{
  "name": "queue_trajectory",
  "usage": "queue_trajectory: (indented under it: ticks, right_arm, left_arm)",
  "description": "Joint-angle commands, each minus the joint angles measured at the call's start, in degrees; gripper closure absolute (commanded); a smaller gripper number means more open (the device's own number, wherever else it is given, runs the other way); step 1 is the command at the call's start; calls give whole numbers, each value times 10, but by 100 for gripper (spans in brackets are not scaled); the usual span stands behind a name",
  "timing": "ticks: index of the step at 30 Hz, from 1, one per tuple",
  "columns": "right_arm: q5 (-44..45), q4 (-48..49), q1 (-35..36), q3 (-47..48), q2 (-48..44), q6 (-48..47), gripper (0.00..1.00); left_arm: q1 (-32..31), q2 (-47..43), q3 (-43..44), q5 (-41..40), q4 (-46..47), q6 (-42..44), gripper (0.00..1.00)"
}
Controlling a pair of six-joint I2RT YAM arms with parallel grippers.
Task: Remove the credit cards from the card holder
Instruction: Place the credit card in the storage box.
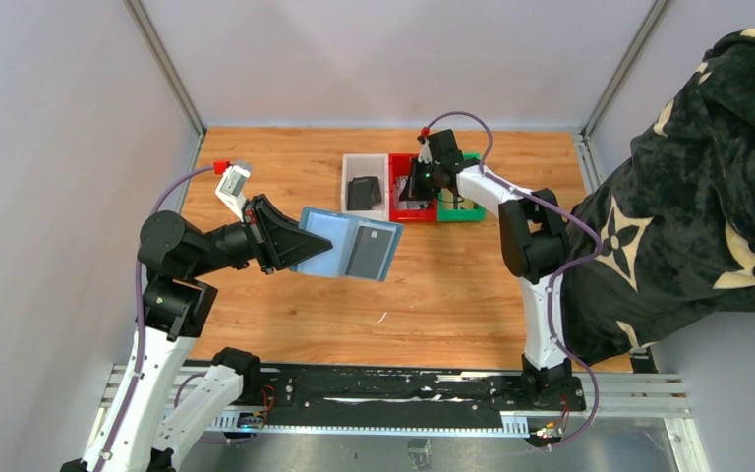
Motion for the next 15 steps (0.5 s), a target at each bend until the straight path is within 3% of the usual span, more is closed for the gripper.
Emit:
queue_trajectory:
  ticks: [1,8,10,15]
  right_arm:
    - [-20,32,38,-69,-19,42,100]
    - [12,46,63,-100,-68,51,97]
    - [34,41,63,-101,-85,46,87]
    - [91,12,63,-91,-138,21,51]
  left_arm:
    - [0,-7,6,10,21,-4,100]
    - [0,-12,5,11,19,-4,100]
    - [0,-12,5,12,17,-4,100]
    - [0,-17,6,10,10,1,100]
